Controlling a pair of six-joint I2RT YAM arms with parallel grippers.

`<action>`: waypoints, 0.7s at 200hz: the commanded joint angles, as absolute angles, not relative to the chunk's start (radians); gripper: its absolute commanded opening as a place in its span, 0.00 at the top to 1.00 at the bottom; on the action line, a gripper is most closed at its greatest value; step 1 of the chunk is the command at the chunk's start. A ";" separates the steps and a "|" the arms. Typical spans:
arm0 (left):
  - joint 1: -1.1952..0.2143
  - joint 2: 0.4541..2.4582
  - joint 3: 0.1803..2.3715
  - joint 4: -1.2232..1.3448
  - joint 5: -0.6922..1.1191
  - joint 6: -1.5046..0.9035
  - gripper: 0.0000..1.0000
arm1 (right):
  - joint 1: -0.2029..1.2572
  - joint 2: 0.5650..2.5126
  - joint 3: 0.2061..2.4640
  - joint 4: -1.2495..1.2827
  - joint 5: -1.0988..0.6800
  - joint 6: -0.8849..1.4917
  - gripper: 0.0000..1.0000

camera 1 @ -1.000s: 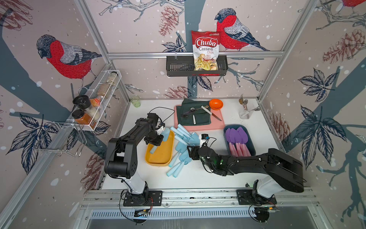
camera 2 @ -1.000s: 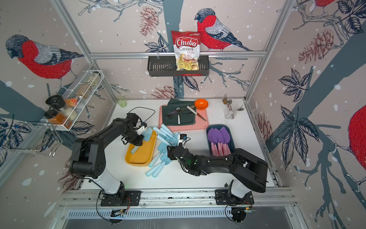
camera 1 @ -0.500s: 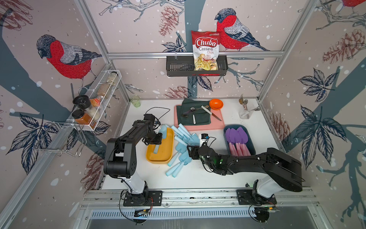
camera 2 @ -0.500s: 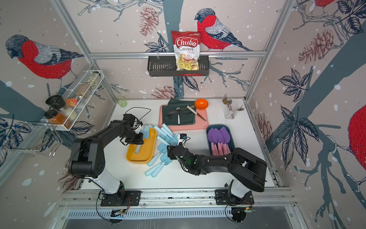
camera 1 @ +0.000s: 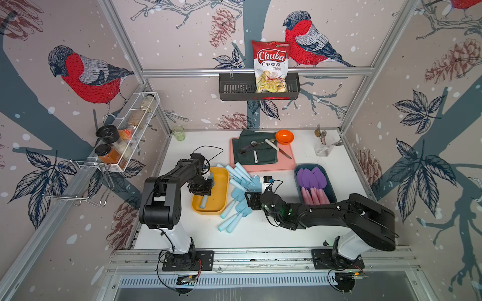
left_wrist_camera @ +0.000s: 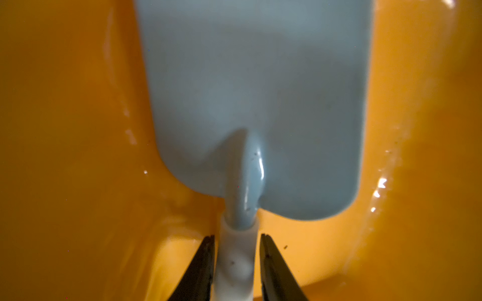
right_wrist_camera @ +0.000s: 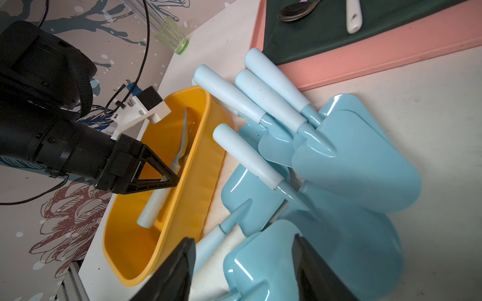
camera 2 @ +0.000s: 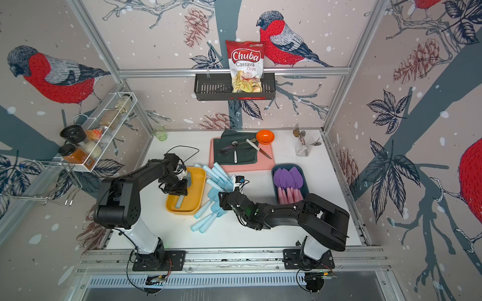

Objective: Sort the small shovels by color and place them into the storage box
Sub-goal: Place the shovel in the storage box.

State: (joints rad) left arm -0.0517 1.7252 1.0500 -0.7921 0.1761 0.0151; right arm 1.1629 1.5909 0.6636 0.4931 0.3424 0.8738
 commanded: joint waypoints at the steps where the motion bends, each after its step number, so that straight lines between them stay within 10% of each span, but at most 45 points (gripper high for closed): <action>1: -0.046 1.719 1.046 -0.770 0.139 0.000 0.65 | 1.163 1.592 0.664 0.518 0.337 0.884 0.36; 140: -0.049 1.542 1.058 -0.716 0.226 -0.025 0.60 | 1.134 1.572 0.671 0.485 0.299 0.869 0.37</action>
